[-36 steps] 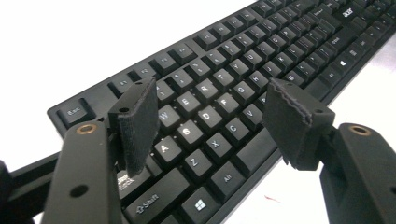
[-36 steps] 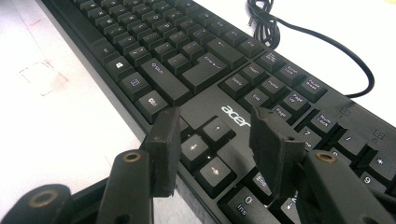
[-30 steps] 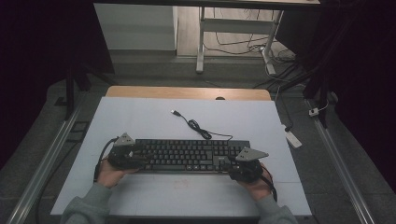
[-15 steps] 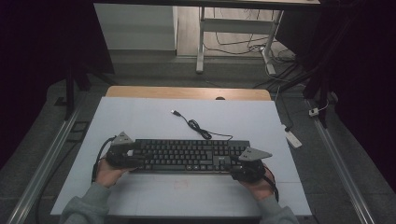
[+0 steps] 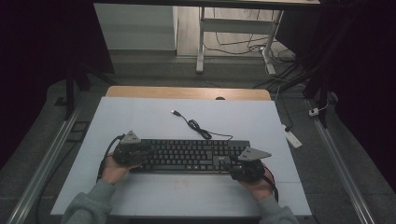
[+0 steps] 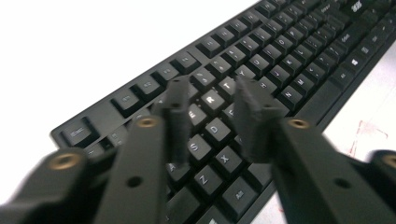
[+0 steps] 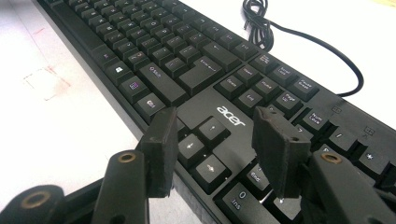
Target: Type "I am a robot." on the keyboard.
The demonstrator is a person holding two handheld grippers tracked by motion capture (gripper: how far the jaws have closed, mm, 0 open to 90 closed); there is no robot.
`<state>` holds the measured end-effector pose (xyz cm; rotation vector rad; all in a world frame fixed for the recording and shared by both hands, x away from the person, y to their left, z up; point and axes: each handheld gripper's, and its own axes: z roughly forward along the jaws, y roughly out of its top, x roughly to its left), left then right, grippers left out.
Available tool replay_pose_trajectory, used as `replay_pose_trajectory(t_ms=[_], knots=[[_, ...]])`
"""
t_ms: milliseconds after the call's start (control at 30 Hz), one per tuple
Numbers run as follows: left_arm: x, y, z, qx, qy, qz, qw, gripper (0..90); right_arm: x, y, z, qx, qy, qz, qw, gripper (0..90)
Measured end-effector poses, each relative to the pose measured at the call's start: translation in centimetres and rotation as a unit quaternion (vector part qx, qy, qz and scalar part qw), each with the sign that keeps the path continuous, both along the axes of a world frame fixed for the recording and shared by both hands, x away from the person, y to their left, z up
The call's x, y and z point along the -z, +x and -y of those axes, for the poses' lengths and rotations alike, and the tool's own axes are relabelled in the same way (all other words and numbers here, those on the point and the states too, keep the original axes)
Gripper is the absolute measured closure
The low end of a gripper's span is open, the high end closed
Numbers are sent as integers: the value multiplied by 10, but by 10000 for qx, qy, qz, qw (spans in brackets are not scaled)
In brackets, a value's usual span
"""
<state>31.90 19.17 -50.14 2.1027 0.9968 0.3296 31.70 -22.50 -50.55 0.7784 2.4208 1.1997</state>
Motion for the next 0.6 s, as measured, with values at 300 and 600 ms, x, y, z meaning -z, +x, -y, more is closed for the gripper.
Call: replay_pose_trajectory(t_ms=[300,600], knots=[[3,13,14,167,213,-148,9995,888,0,0,0,-1,-34,2,10000,513],[8,20,21,120,226,-187,9995,888,1,0,-1,-21,-61,2,10000,516]])
